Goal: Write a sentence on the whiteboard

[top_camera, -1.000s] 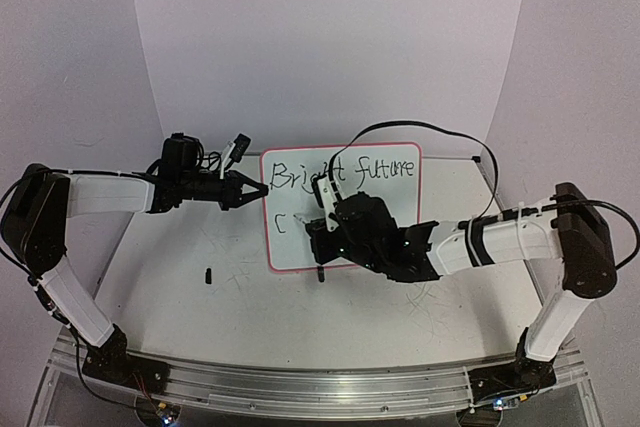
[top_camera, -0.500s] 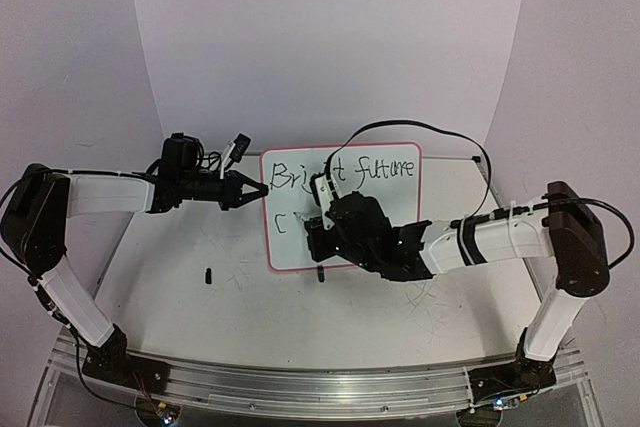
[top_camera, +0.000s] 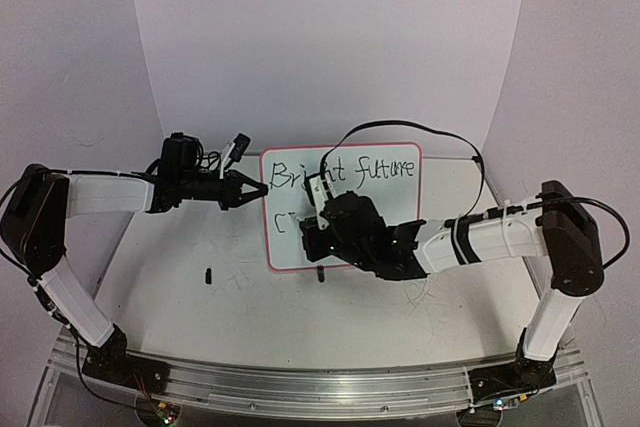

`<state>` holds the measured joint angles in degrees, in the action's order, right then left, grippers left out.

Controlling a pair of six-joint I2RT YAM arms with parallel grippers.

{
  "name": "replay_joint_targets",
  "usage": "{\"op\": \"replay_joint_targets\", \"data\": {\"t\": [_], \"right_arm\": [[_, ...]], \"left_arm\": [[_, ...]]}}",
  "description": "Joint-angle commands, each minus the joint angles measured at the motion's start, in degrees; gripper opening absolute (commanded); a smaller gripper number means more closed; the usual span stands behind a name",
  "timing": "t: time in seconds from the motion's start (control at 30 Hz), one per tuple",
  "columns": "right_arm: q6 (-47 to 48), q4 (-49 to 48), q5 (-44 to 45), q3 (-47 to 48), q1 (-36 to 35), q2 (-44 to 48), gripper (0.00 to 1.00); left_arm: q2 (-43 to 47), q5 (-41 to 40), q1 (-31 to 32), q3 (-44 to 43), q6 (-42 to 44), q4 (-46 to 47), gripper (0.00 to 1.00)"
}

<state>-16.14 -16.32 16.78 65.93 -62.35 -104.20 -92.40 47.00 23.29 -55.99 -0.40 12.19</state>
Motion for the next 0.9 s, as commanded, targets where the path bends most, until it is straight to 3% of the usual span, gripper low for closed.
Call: {"op": "replay_joint_targets", "data": {"t": [0.0,0.87], "right_arm": [[-0.25,0.28,-0.53,2.13,0.24,-1.42,0.00],[-3.19,1.49,-0.61,-3.78,0.27,1.45,0.00]], "left_arm": [[3.40,-2.27,-0.33,-1.58,3.24,3.19,0.00],[3.18,-2.26,-0.35,-1.58,3.30,3.18,0.00]]}}
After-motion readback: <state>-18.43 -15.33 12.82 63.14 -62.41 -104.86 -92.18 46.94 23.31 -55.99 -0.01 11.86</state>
